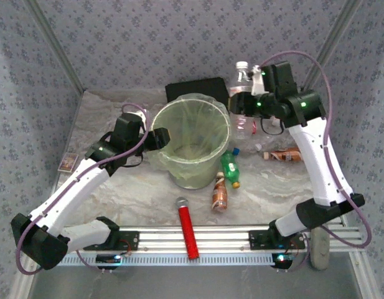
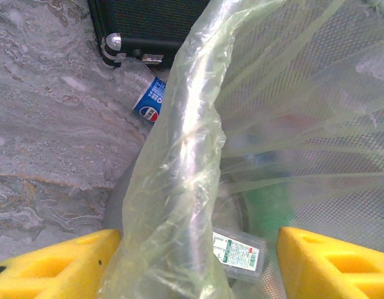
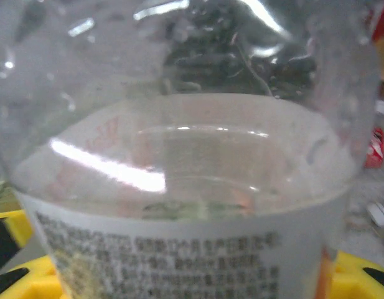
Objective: Put the plastic bottles in the bin
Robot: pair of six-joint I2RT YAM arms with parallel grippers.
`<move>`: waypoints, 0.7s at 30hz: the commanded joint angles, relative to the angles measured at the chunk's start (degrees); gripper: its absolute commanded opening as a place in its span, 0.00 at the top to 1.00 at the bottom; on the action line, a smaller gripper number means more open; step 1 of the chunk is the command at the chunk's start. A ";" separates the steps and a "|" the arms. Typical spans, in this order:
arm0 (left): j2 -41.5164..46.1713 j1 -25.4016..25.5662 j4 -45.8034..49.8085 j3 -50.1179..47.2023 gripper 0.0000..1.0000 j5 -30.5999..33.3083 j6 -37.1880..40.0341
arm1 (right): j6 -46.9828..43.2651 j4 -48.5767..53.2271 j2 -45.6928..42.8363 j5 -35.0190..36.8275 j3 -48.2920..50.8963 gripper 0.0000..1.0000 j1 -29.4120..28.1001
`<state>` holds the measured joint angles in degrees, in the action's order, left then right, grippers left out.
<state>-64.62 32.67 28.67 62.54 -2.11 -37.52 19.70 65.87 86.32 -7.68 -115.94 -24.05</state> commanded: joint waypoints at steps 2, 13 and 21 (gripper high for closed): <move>-0.85 0.36 2.05 0.65 0.34 -0.10 1.89 | -0.08 1.40 6.68 4.32 -8.56 0.52 -7.47; -0.68 0.37 1.85 0.98 0.34 -0.02 2.36 | -2.83 6.91 22.45 2.38 -14.73 0.52 -16.40; -0.27 0.35 2.10 1.14 0.34 0.26 2.53 | -2.15 3.25 26.78 -0.98 -5.41 0.52 -17.35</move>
<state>-64.66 32.67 28.67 62.76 -2.09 -36.51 17.47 67.42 112.18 -6.66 -124.09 -41.04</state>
